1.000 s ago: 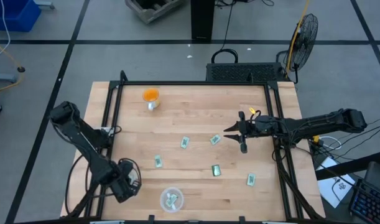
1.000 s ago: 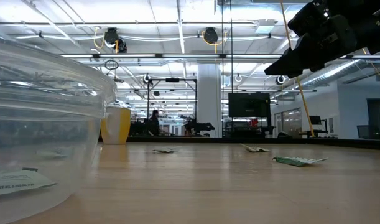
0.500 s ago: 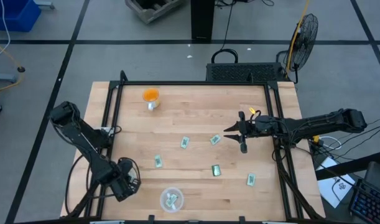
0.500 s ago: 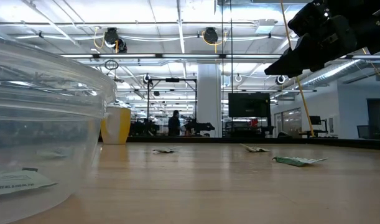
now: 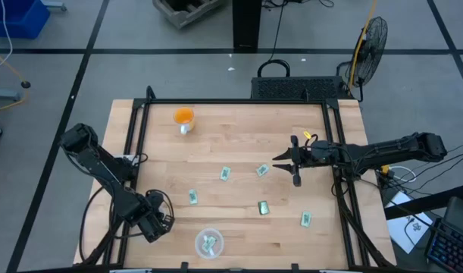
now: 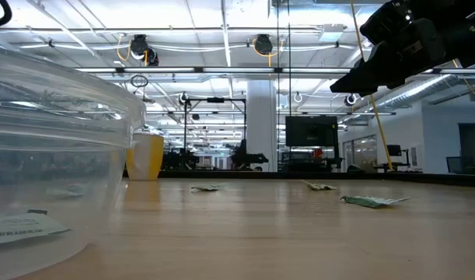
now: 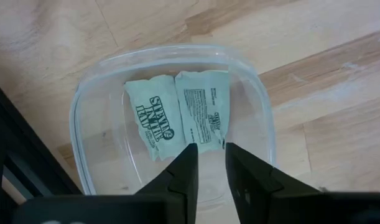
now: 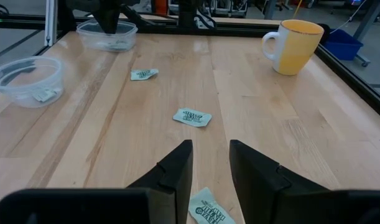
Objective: Pick and place items into bin
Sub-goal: Put the stevia packet into the right transparent bin
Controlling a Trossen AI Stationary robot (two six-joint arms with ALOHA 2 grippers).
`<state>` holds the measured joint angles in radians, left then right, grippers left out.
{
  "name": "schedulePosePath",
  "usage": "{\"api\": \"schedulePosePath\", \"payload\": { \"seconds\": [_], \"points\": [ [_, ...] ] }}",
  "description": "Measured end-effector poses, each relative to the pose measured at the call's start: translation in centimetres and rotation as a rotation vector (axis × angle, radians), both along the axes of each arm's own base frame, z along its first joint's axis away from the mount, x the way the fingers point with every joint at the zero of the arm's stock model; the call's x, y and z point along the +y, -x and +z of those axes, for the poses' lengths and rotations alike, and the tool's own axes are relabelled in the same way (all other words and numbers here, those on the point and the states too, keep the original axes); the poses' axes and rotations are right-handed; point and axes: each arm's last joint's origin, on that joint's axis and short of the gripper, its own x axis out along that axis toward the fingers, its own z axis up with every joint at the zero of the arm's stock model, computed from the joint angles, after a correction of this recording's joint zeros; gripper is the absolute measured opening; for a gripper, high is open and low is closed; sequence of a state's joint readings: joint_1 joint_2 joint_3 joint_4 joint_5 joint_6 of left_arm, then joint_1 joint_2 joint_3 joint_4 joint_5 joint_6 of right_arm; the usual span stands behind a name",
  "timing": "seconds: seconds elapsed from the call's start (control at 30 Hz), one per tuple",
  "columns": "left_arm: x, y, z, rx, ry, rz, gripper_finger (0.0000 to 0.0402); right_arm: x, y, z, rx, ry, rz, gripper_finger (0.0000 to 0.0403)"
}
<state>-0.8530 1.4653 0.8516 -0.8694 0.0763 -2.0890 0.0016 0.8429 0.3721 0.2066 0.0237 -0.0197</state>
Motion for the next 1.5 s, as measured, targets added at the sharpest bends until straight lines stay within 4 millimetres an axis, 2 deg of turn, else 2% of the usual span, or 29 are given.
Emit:
{"api": "schedulePosePath", "payload": {
  "seconds": [0.2,0.4,0.5,0.63,0.8,0.93,1.1,1.2,1.3,1.37,1.5],
  "points": [
    [0.6,-0.4,0.8,-0.039,0.026,-0.084,0.0092,0.0,0.0,0.1,-0.007,0.000,0.000,0.0098],
    [1.6,-0.4,3.7,-0.148,0.108,-0.087,0.0092,0.0,0.0,0.1,-0.007,-0.007,-0.003,0.0098],
    [2.5,-0.2,5.1,-0.252,0.096,-0.080,0.0092,0.0,0.0,-0.1,0.009,-0.015,0.000,0.0098],
    [3.8,-0.1,6.6,-0.461,-0.047,-0.146,0.0092,0.3,0.0,-0.2,0.017,-0.082,0.063,0.0098],
    [5.5,-0.4,7.8,-0.657,-0.326,-0.247,0.0093,0.5,-0.4,-0.6,0.046,-0.160,0.112,0.0098],
    [6.7,-1.1,8.1,-0.692,-0.475,-0.271,0.0093,0.6,-0.6,-1.0,0.083,-0.246,0.118,0.0098],
    [7.6,-1.7,8.1,-0.658,-0.539,-0.335,0.0093,2.6,-0.2,0.1,0.097,-0.432,0.425,0.0098],
    [8.0,-2.0,8.0,-0.643,-0.560,-0.363,0.0093,4.1,0.6,-0.1,0.209,-0.559,0.551,0.0098],
    [8.2,-2.1,8.0,-0.630,-0.583,-0.406,0.0093,5.3,1.5,-1.1,0.380,-0.602,0.616,0.0098],
    [8.4,-2.2,8.0,-0.623,-0.598,-0.425,0.0093,5.8,2.2,-2.0,0.501,-0.607,0.557,0.0098],
    [8.7,-2.4,8.0,-0.613,-0.618,-0.437,0.0093,6.1,3.5,-3.6,0.695,-0.597,0.310,0.0098]
  ]
}}
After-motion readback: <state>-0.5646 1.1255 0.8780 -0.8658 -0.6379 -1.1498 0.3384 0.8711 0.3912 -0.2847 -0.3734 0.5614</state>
